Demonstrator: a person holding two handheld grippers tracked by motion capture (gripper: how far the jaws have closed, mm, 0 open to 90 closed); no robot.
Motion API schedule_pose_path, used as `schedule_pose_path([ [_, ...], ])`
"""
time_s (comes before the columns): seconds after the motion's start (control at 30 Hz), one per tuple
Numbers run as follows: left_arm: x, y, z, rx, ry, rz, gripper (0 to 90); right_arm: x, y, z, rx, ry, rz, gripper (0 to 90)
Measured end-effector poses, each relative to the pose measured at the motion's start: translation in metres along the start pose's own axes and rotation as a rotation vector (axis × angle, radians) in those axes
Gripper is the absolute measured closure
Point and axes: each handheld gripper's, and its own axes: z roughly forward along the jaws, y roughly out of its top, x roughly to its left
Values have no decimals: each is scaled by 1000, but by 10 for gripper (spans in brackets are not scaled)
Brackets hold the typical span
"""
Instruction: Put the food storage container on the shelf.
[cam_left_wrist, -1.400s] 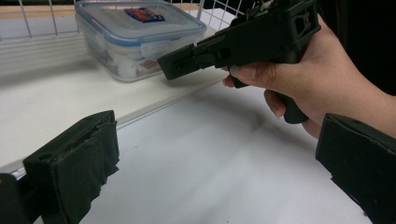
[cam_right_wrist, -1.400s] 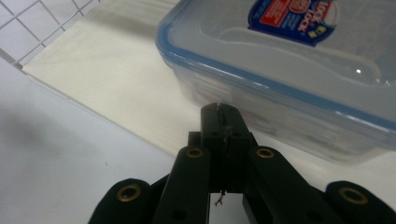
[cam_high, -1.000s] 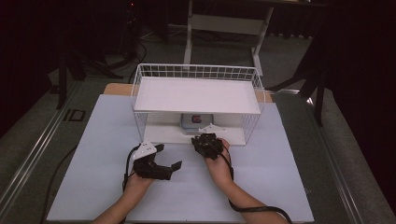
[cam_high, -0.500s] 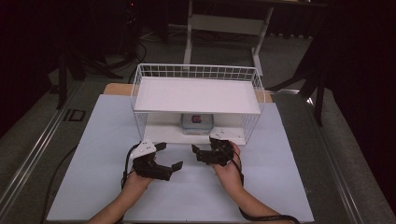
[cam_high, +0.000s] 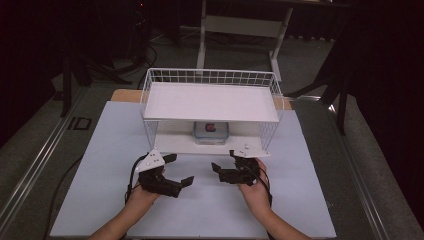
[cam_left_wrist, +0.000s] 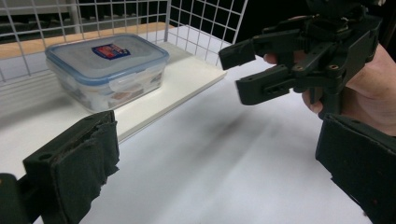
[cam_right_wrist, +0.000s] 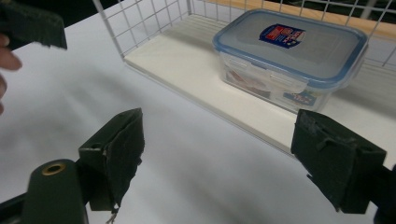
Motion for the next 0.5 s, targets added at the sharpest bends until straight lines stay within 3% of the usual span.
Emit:
schedule_pose_path([
  [0.17,1,0,-9,0,7,5,5,-4,-3,-14,-13,20,20,171],
  [0.5,1,-6,-18,12,15,9,5,-4,-11,-39,-22,30,10,171],
])
